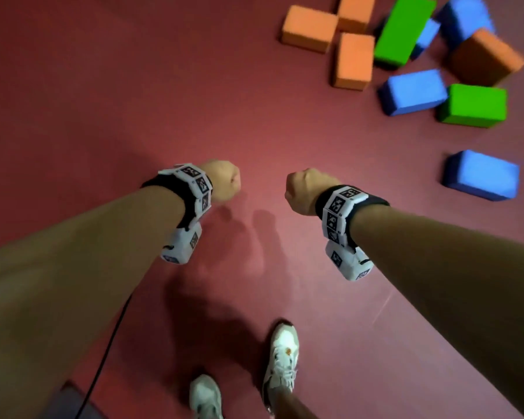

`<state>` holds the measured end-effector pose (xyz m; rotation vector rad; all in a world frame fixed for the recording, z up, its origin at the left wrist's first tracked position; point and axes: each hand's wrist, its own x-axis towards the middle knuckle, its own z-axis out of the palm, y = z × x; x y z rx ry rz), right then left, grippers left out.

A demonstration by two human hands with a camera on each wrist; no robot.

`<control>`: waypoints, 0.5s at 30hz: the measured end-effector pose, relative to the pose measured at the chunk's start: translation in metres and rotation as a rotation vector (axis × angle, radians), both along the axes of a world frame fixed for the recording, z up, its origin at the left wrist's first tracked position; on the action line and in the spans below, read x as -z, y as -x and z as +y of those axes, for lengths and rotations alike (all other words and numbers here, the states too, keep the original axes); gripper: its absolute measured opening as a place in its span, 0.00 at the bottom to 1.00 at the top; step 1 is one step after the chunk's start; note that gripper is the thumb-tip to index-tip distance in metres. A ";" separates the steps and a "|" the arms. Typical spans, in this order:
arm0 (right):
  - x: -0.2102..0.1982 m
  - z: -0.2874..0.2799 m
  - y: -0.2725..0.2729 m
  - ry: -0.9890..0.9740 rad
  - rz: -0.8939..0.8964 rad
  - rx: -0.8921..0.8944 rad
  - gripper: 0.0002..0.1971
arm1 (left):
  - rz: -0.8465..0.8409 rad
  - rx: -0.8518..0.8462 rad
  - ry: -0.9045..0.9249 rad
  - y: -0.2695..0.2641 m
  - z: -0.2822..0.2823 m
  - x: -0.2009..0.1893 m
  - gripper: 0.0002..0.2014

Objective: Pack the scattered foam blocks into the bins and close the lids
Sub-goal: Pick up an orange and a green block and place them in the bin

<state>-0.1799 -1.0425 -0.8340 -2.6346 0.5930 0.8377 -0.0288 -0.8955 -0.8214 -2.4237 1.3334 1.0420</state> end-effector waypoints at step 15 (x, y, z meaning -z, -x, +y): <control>0.005 -0.316 -0.075 0.036 -0.031 0.288 0.16 | 0.029 0.140 0.033 -0.117 -0.372 0.004 0.10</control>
